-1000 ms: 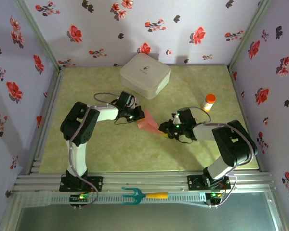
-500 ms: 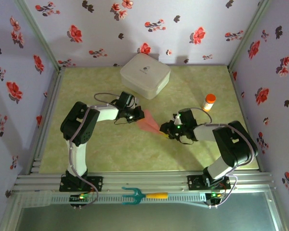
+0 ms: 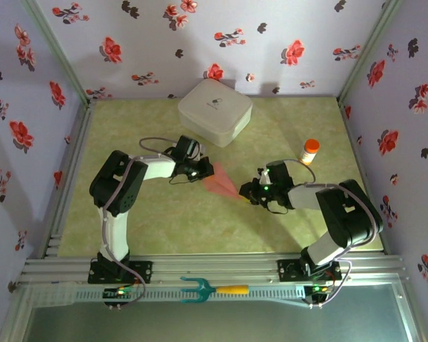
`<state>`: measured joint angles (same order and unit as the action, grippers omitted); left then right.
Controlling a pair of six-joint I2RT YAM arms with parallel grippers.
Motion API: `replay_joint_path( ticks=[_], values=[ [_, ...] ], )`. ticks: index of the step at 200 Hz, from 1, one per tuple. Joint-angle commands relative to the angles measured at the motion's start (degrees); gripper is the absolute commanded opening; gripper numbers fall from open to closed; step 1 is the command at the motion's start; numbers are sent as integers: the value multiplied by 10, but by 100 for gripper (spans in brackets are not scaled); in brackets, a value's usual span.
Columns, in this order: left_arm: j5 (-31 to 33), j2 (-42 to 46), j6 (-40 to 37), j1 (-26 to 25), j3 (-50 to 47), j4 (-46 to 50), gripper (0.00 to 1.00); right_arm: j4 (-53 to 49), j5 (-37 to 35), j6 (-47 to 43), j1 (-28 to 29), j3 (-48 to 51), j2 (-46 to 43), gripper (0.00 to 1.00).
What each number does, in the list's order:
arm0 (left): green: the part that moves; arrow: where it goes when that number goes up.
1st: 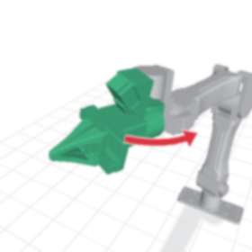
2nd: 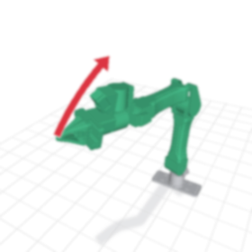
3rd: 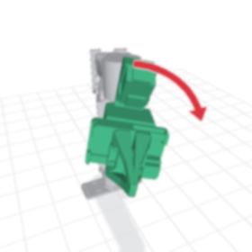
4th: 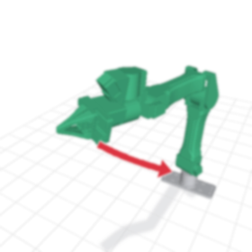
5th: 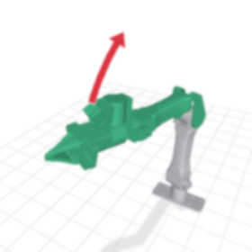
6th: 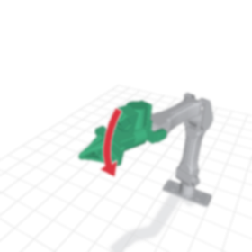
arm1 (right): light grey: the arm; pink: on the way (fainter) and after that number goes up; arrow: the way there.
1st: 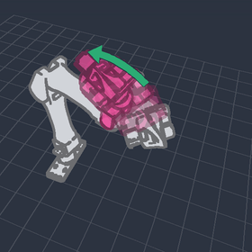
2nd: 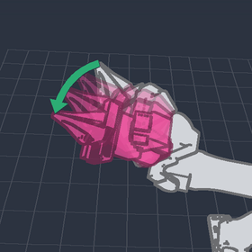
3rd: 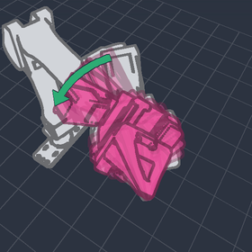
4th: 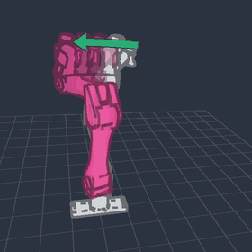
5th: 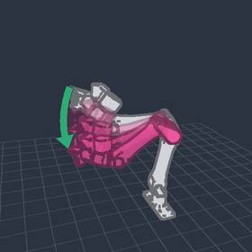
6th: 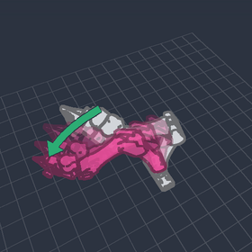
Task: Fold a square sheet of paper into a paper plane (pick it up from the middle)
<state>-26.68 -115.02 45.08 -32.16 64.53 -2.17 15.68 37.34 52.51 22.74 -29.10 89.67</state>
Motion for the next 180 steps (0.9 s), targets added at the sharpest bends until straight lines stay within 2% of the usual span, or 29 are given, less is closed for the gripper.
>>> replay_joint_path(
  ticks=[1, 36, 54, 80, 98, 111, 148, 180],
  values=[
    [6, 0, -1, 5, -7, 34, 5, 12, 5, -11, -3, 10, -18, 15],
    [5, 7, -7, 5, 6, 47, 9, 9, 6, -17, -3, 13, -19, 9],
    [4, 15, -8, 6, 11, 50, 15, 7, 9, -19, -4, 13, -22, 6],
    [11, 42, -13, 4, 17, 59, 31, -16, 1, -27, -3, 8, -44, 3],
    [43, 88, -18, 4, 1, 55, 45, -56, -22, -48, -3, 0, -76, 3],
    [68, 123, -25, 4, -10, 55, 50, -107, -41, -75, -3, -14, -104, 2],
    [139, 217, -45, 4, -44, 58, 54, -265, -129, -175, 8, -74, -186, 1],
    [199, 283, -56, 4, -77, 57, 54, -395, -265, -262, 51, -140, -245, 0]
  ],
)
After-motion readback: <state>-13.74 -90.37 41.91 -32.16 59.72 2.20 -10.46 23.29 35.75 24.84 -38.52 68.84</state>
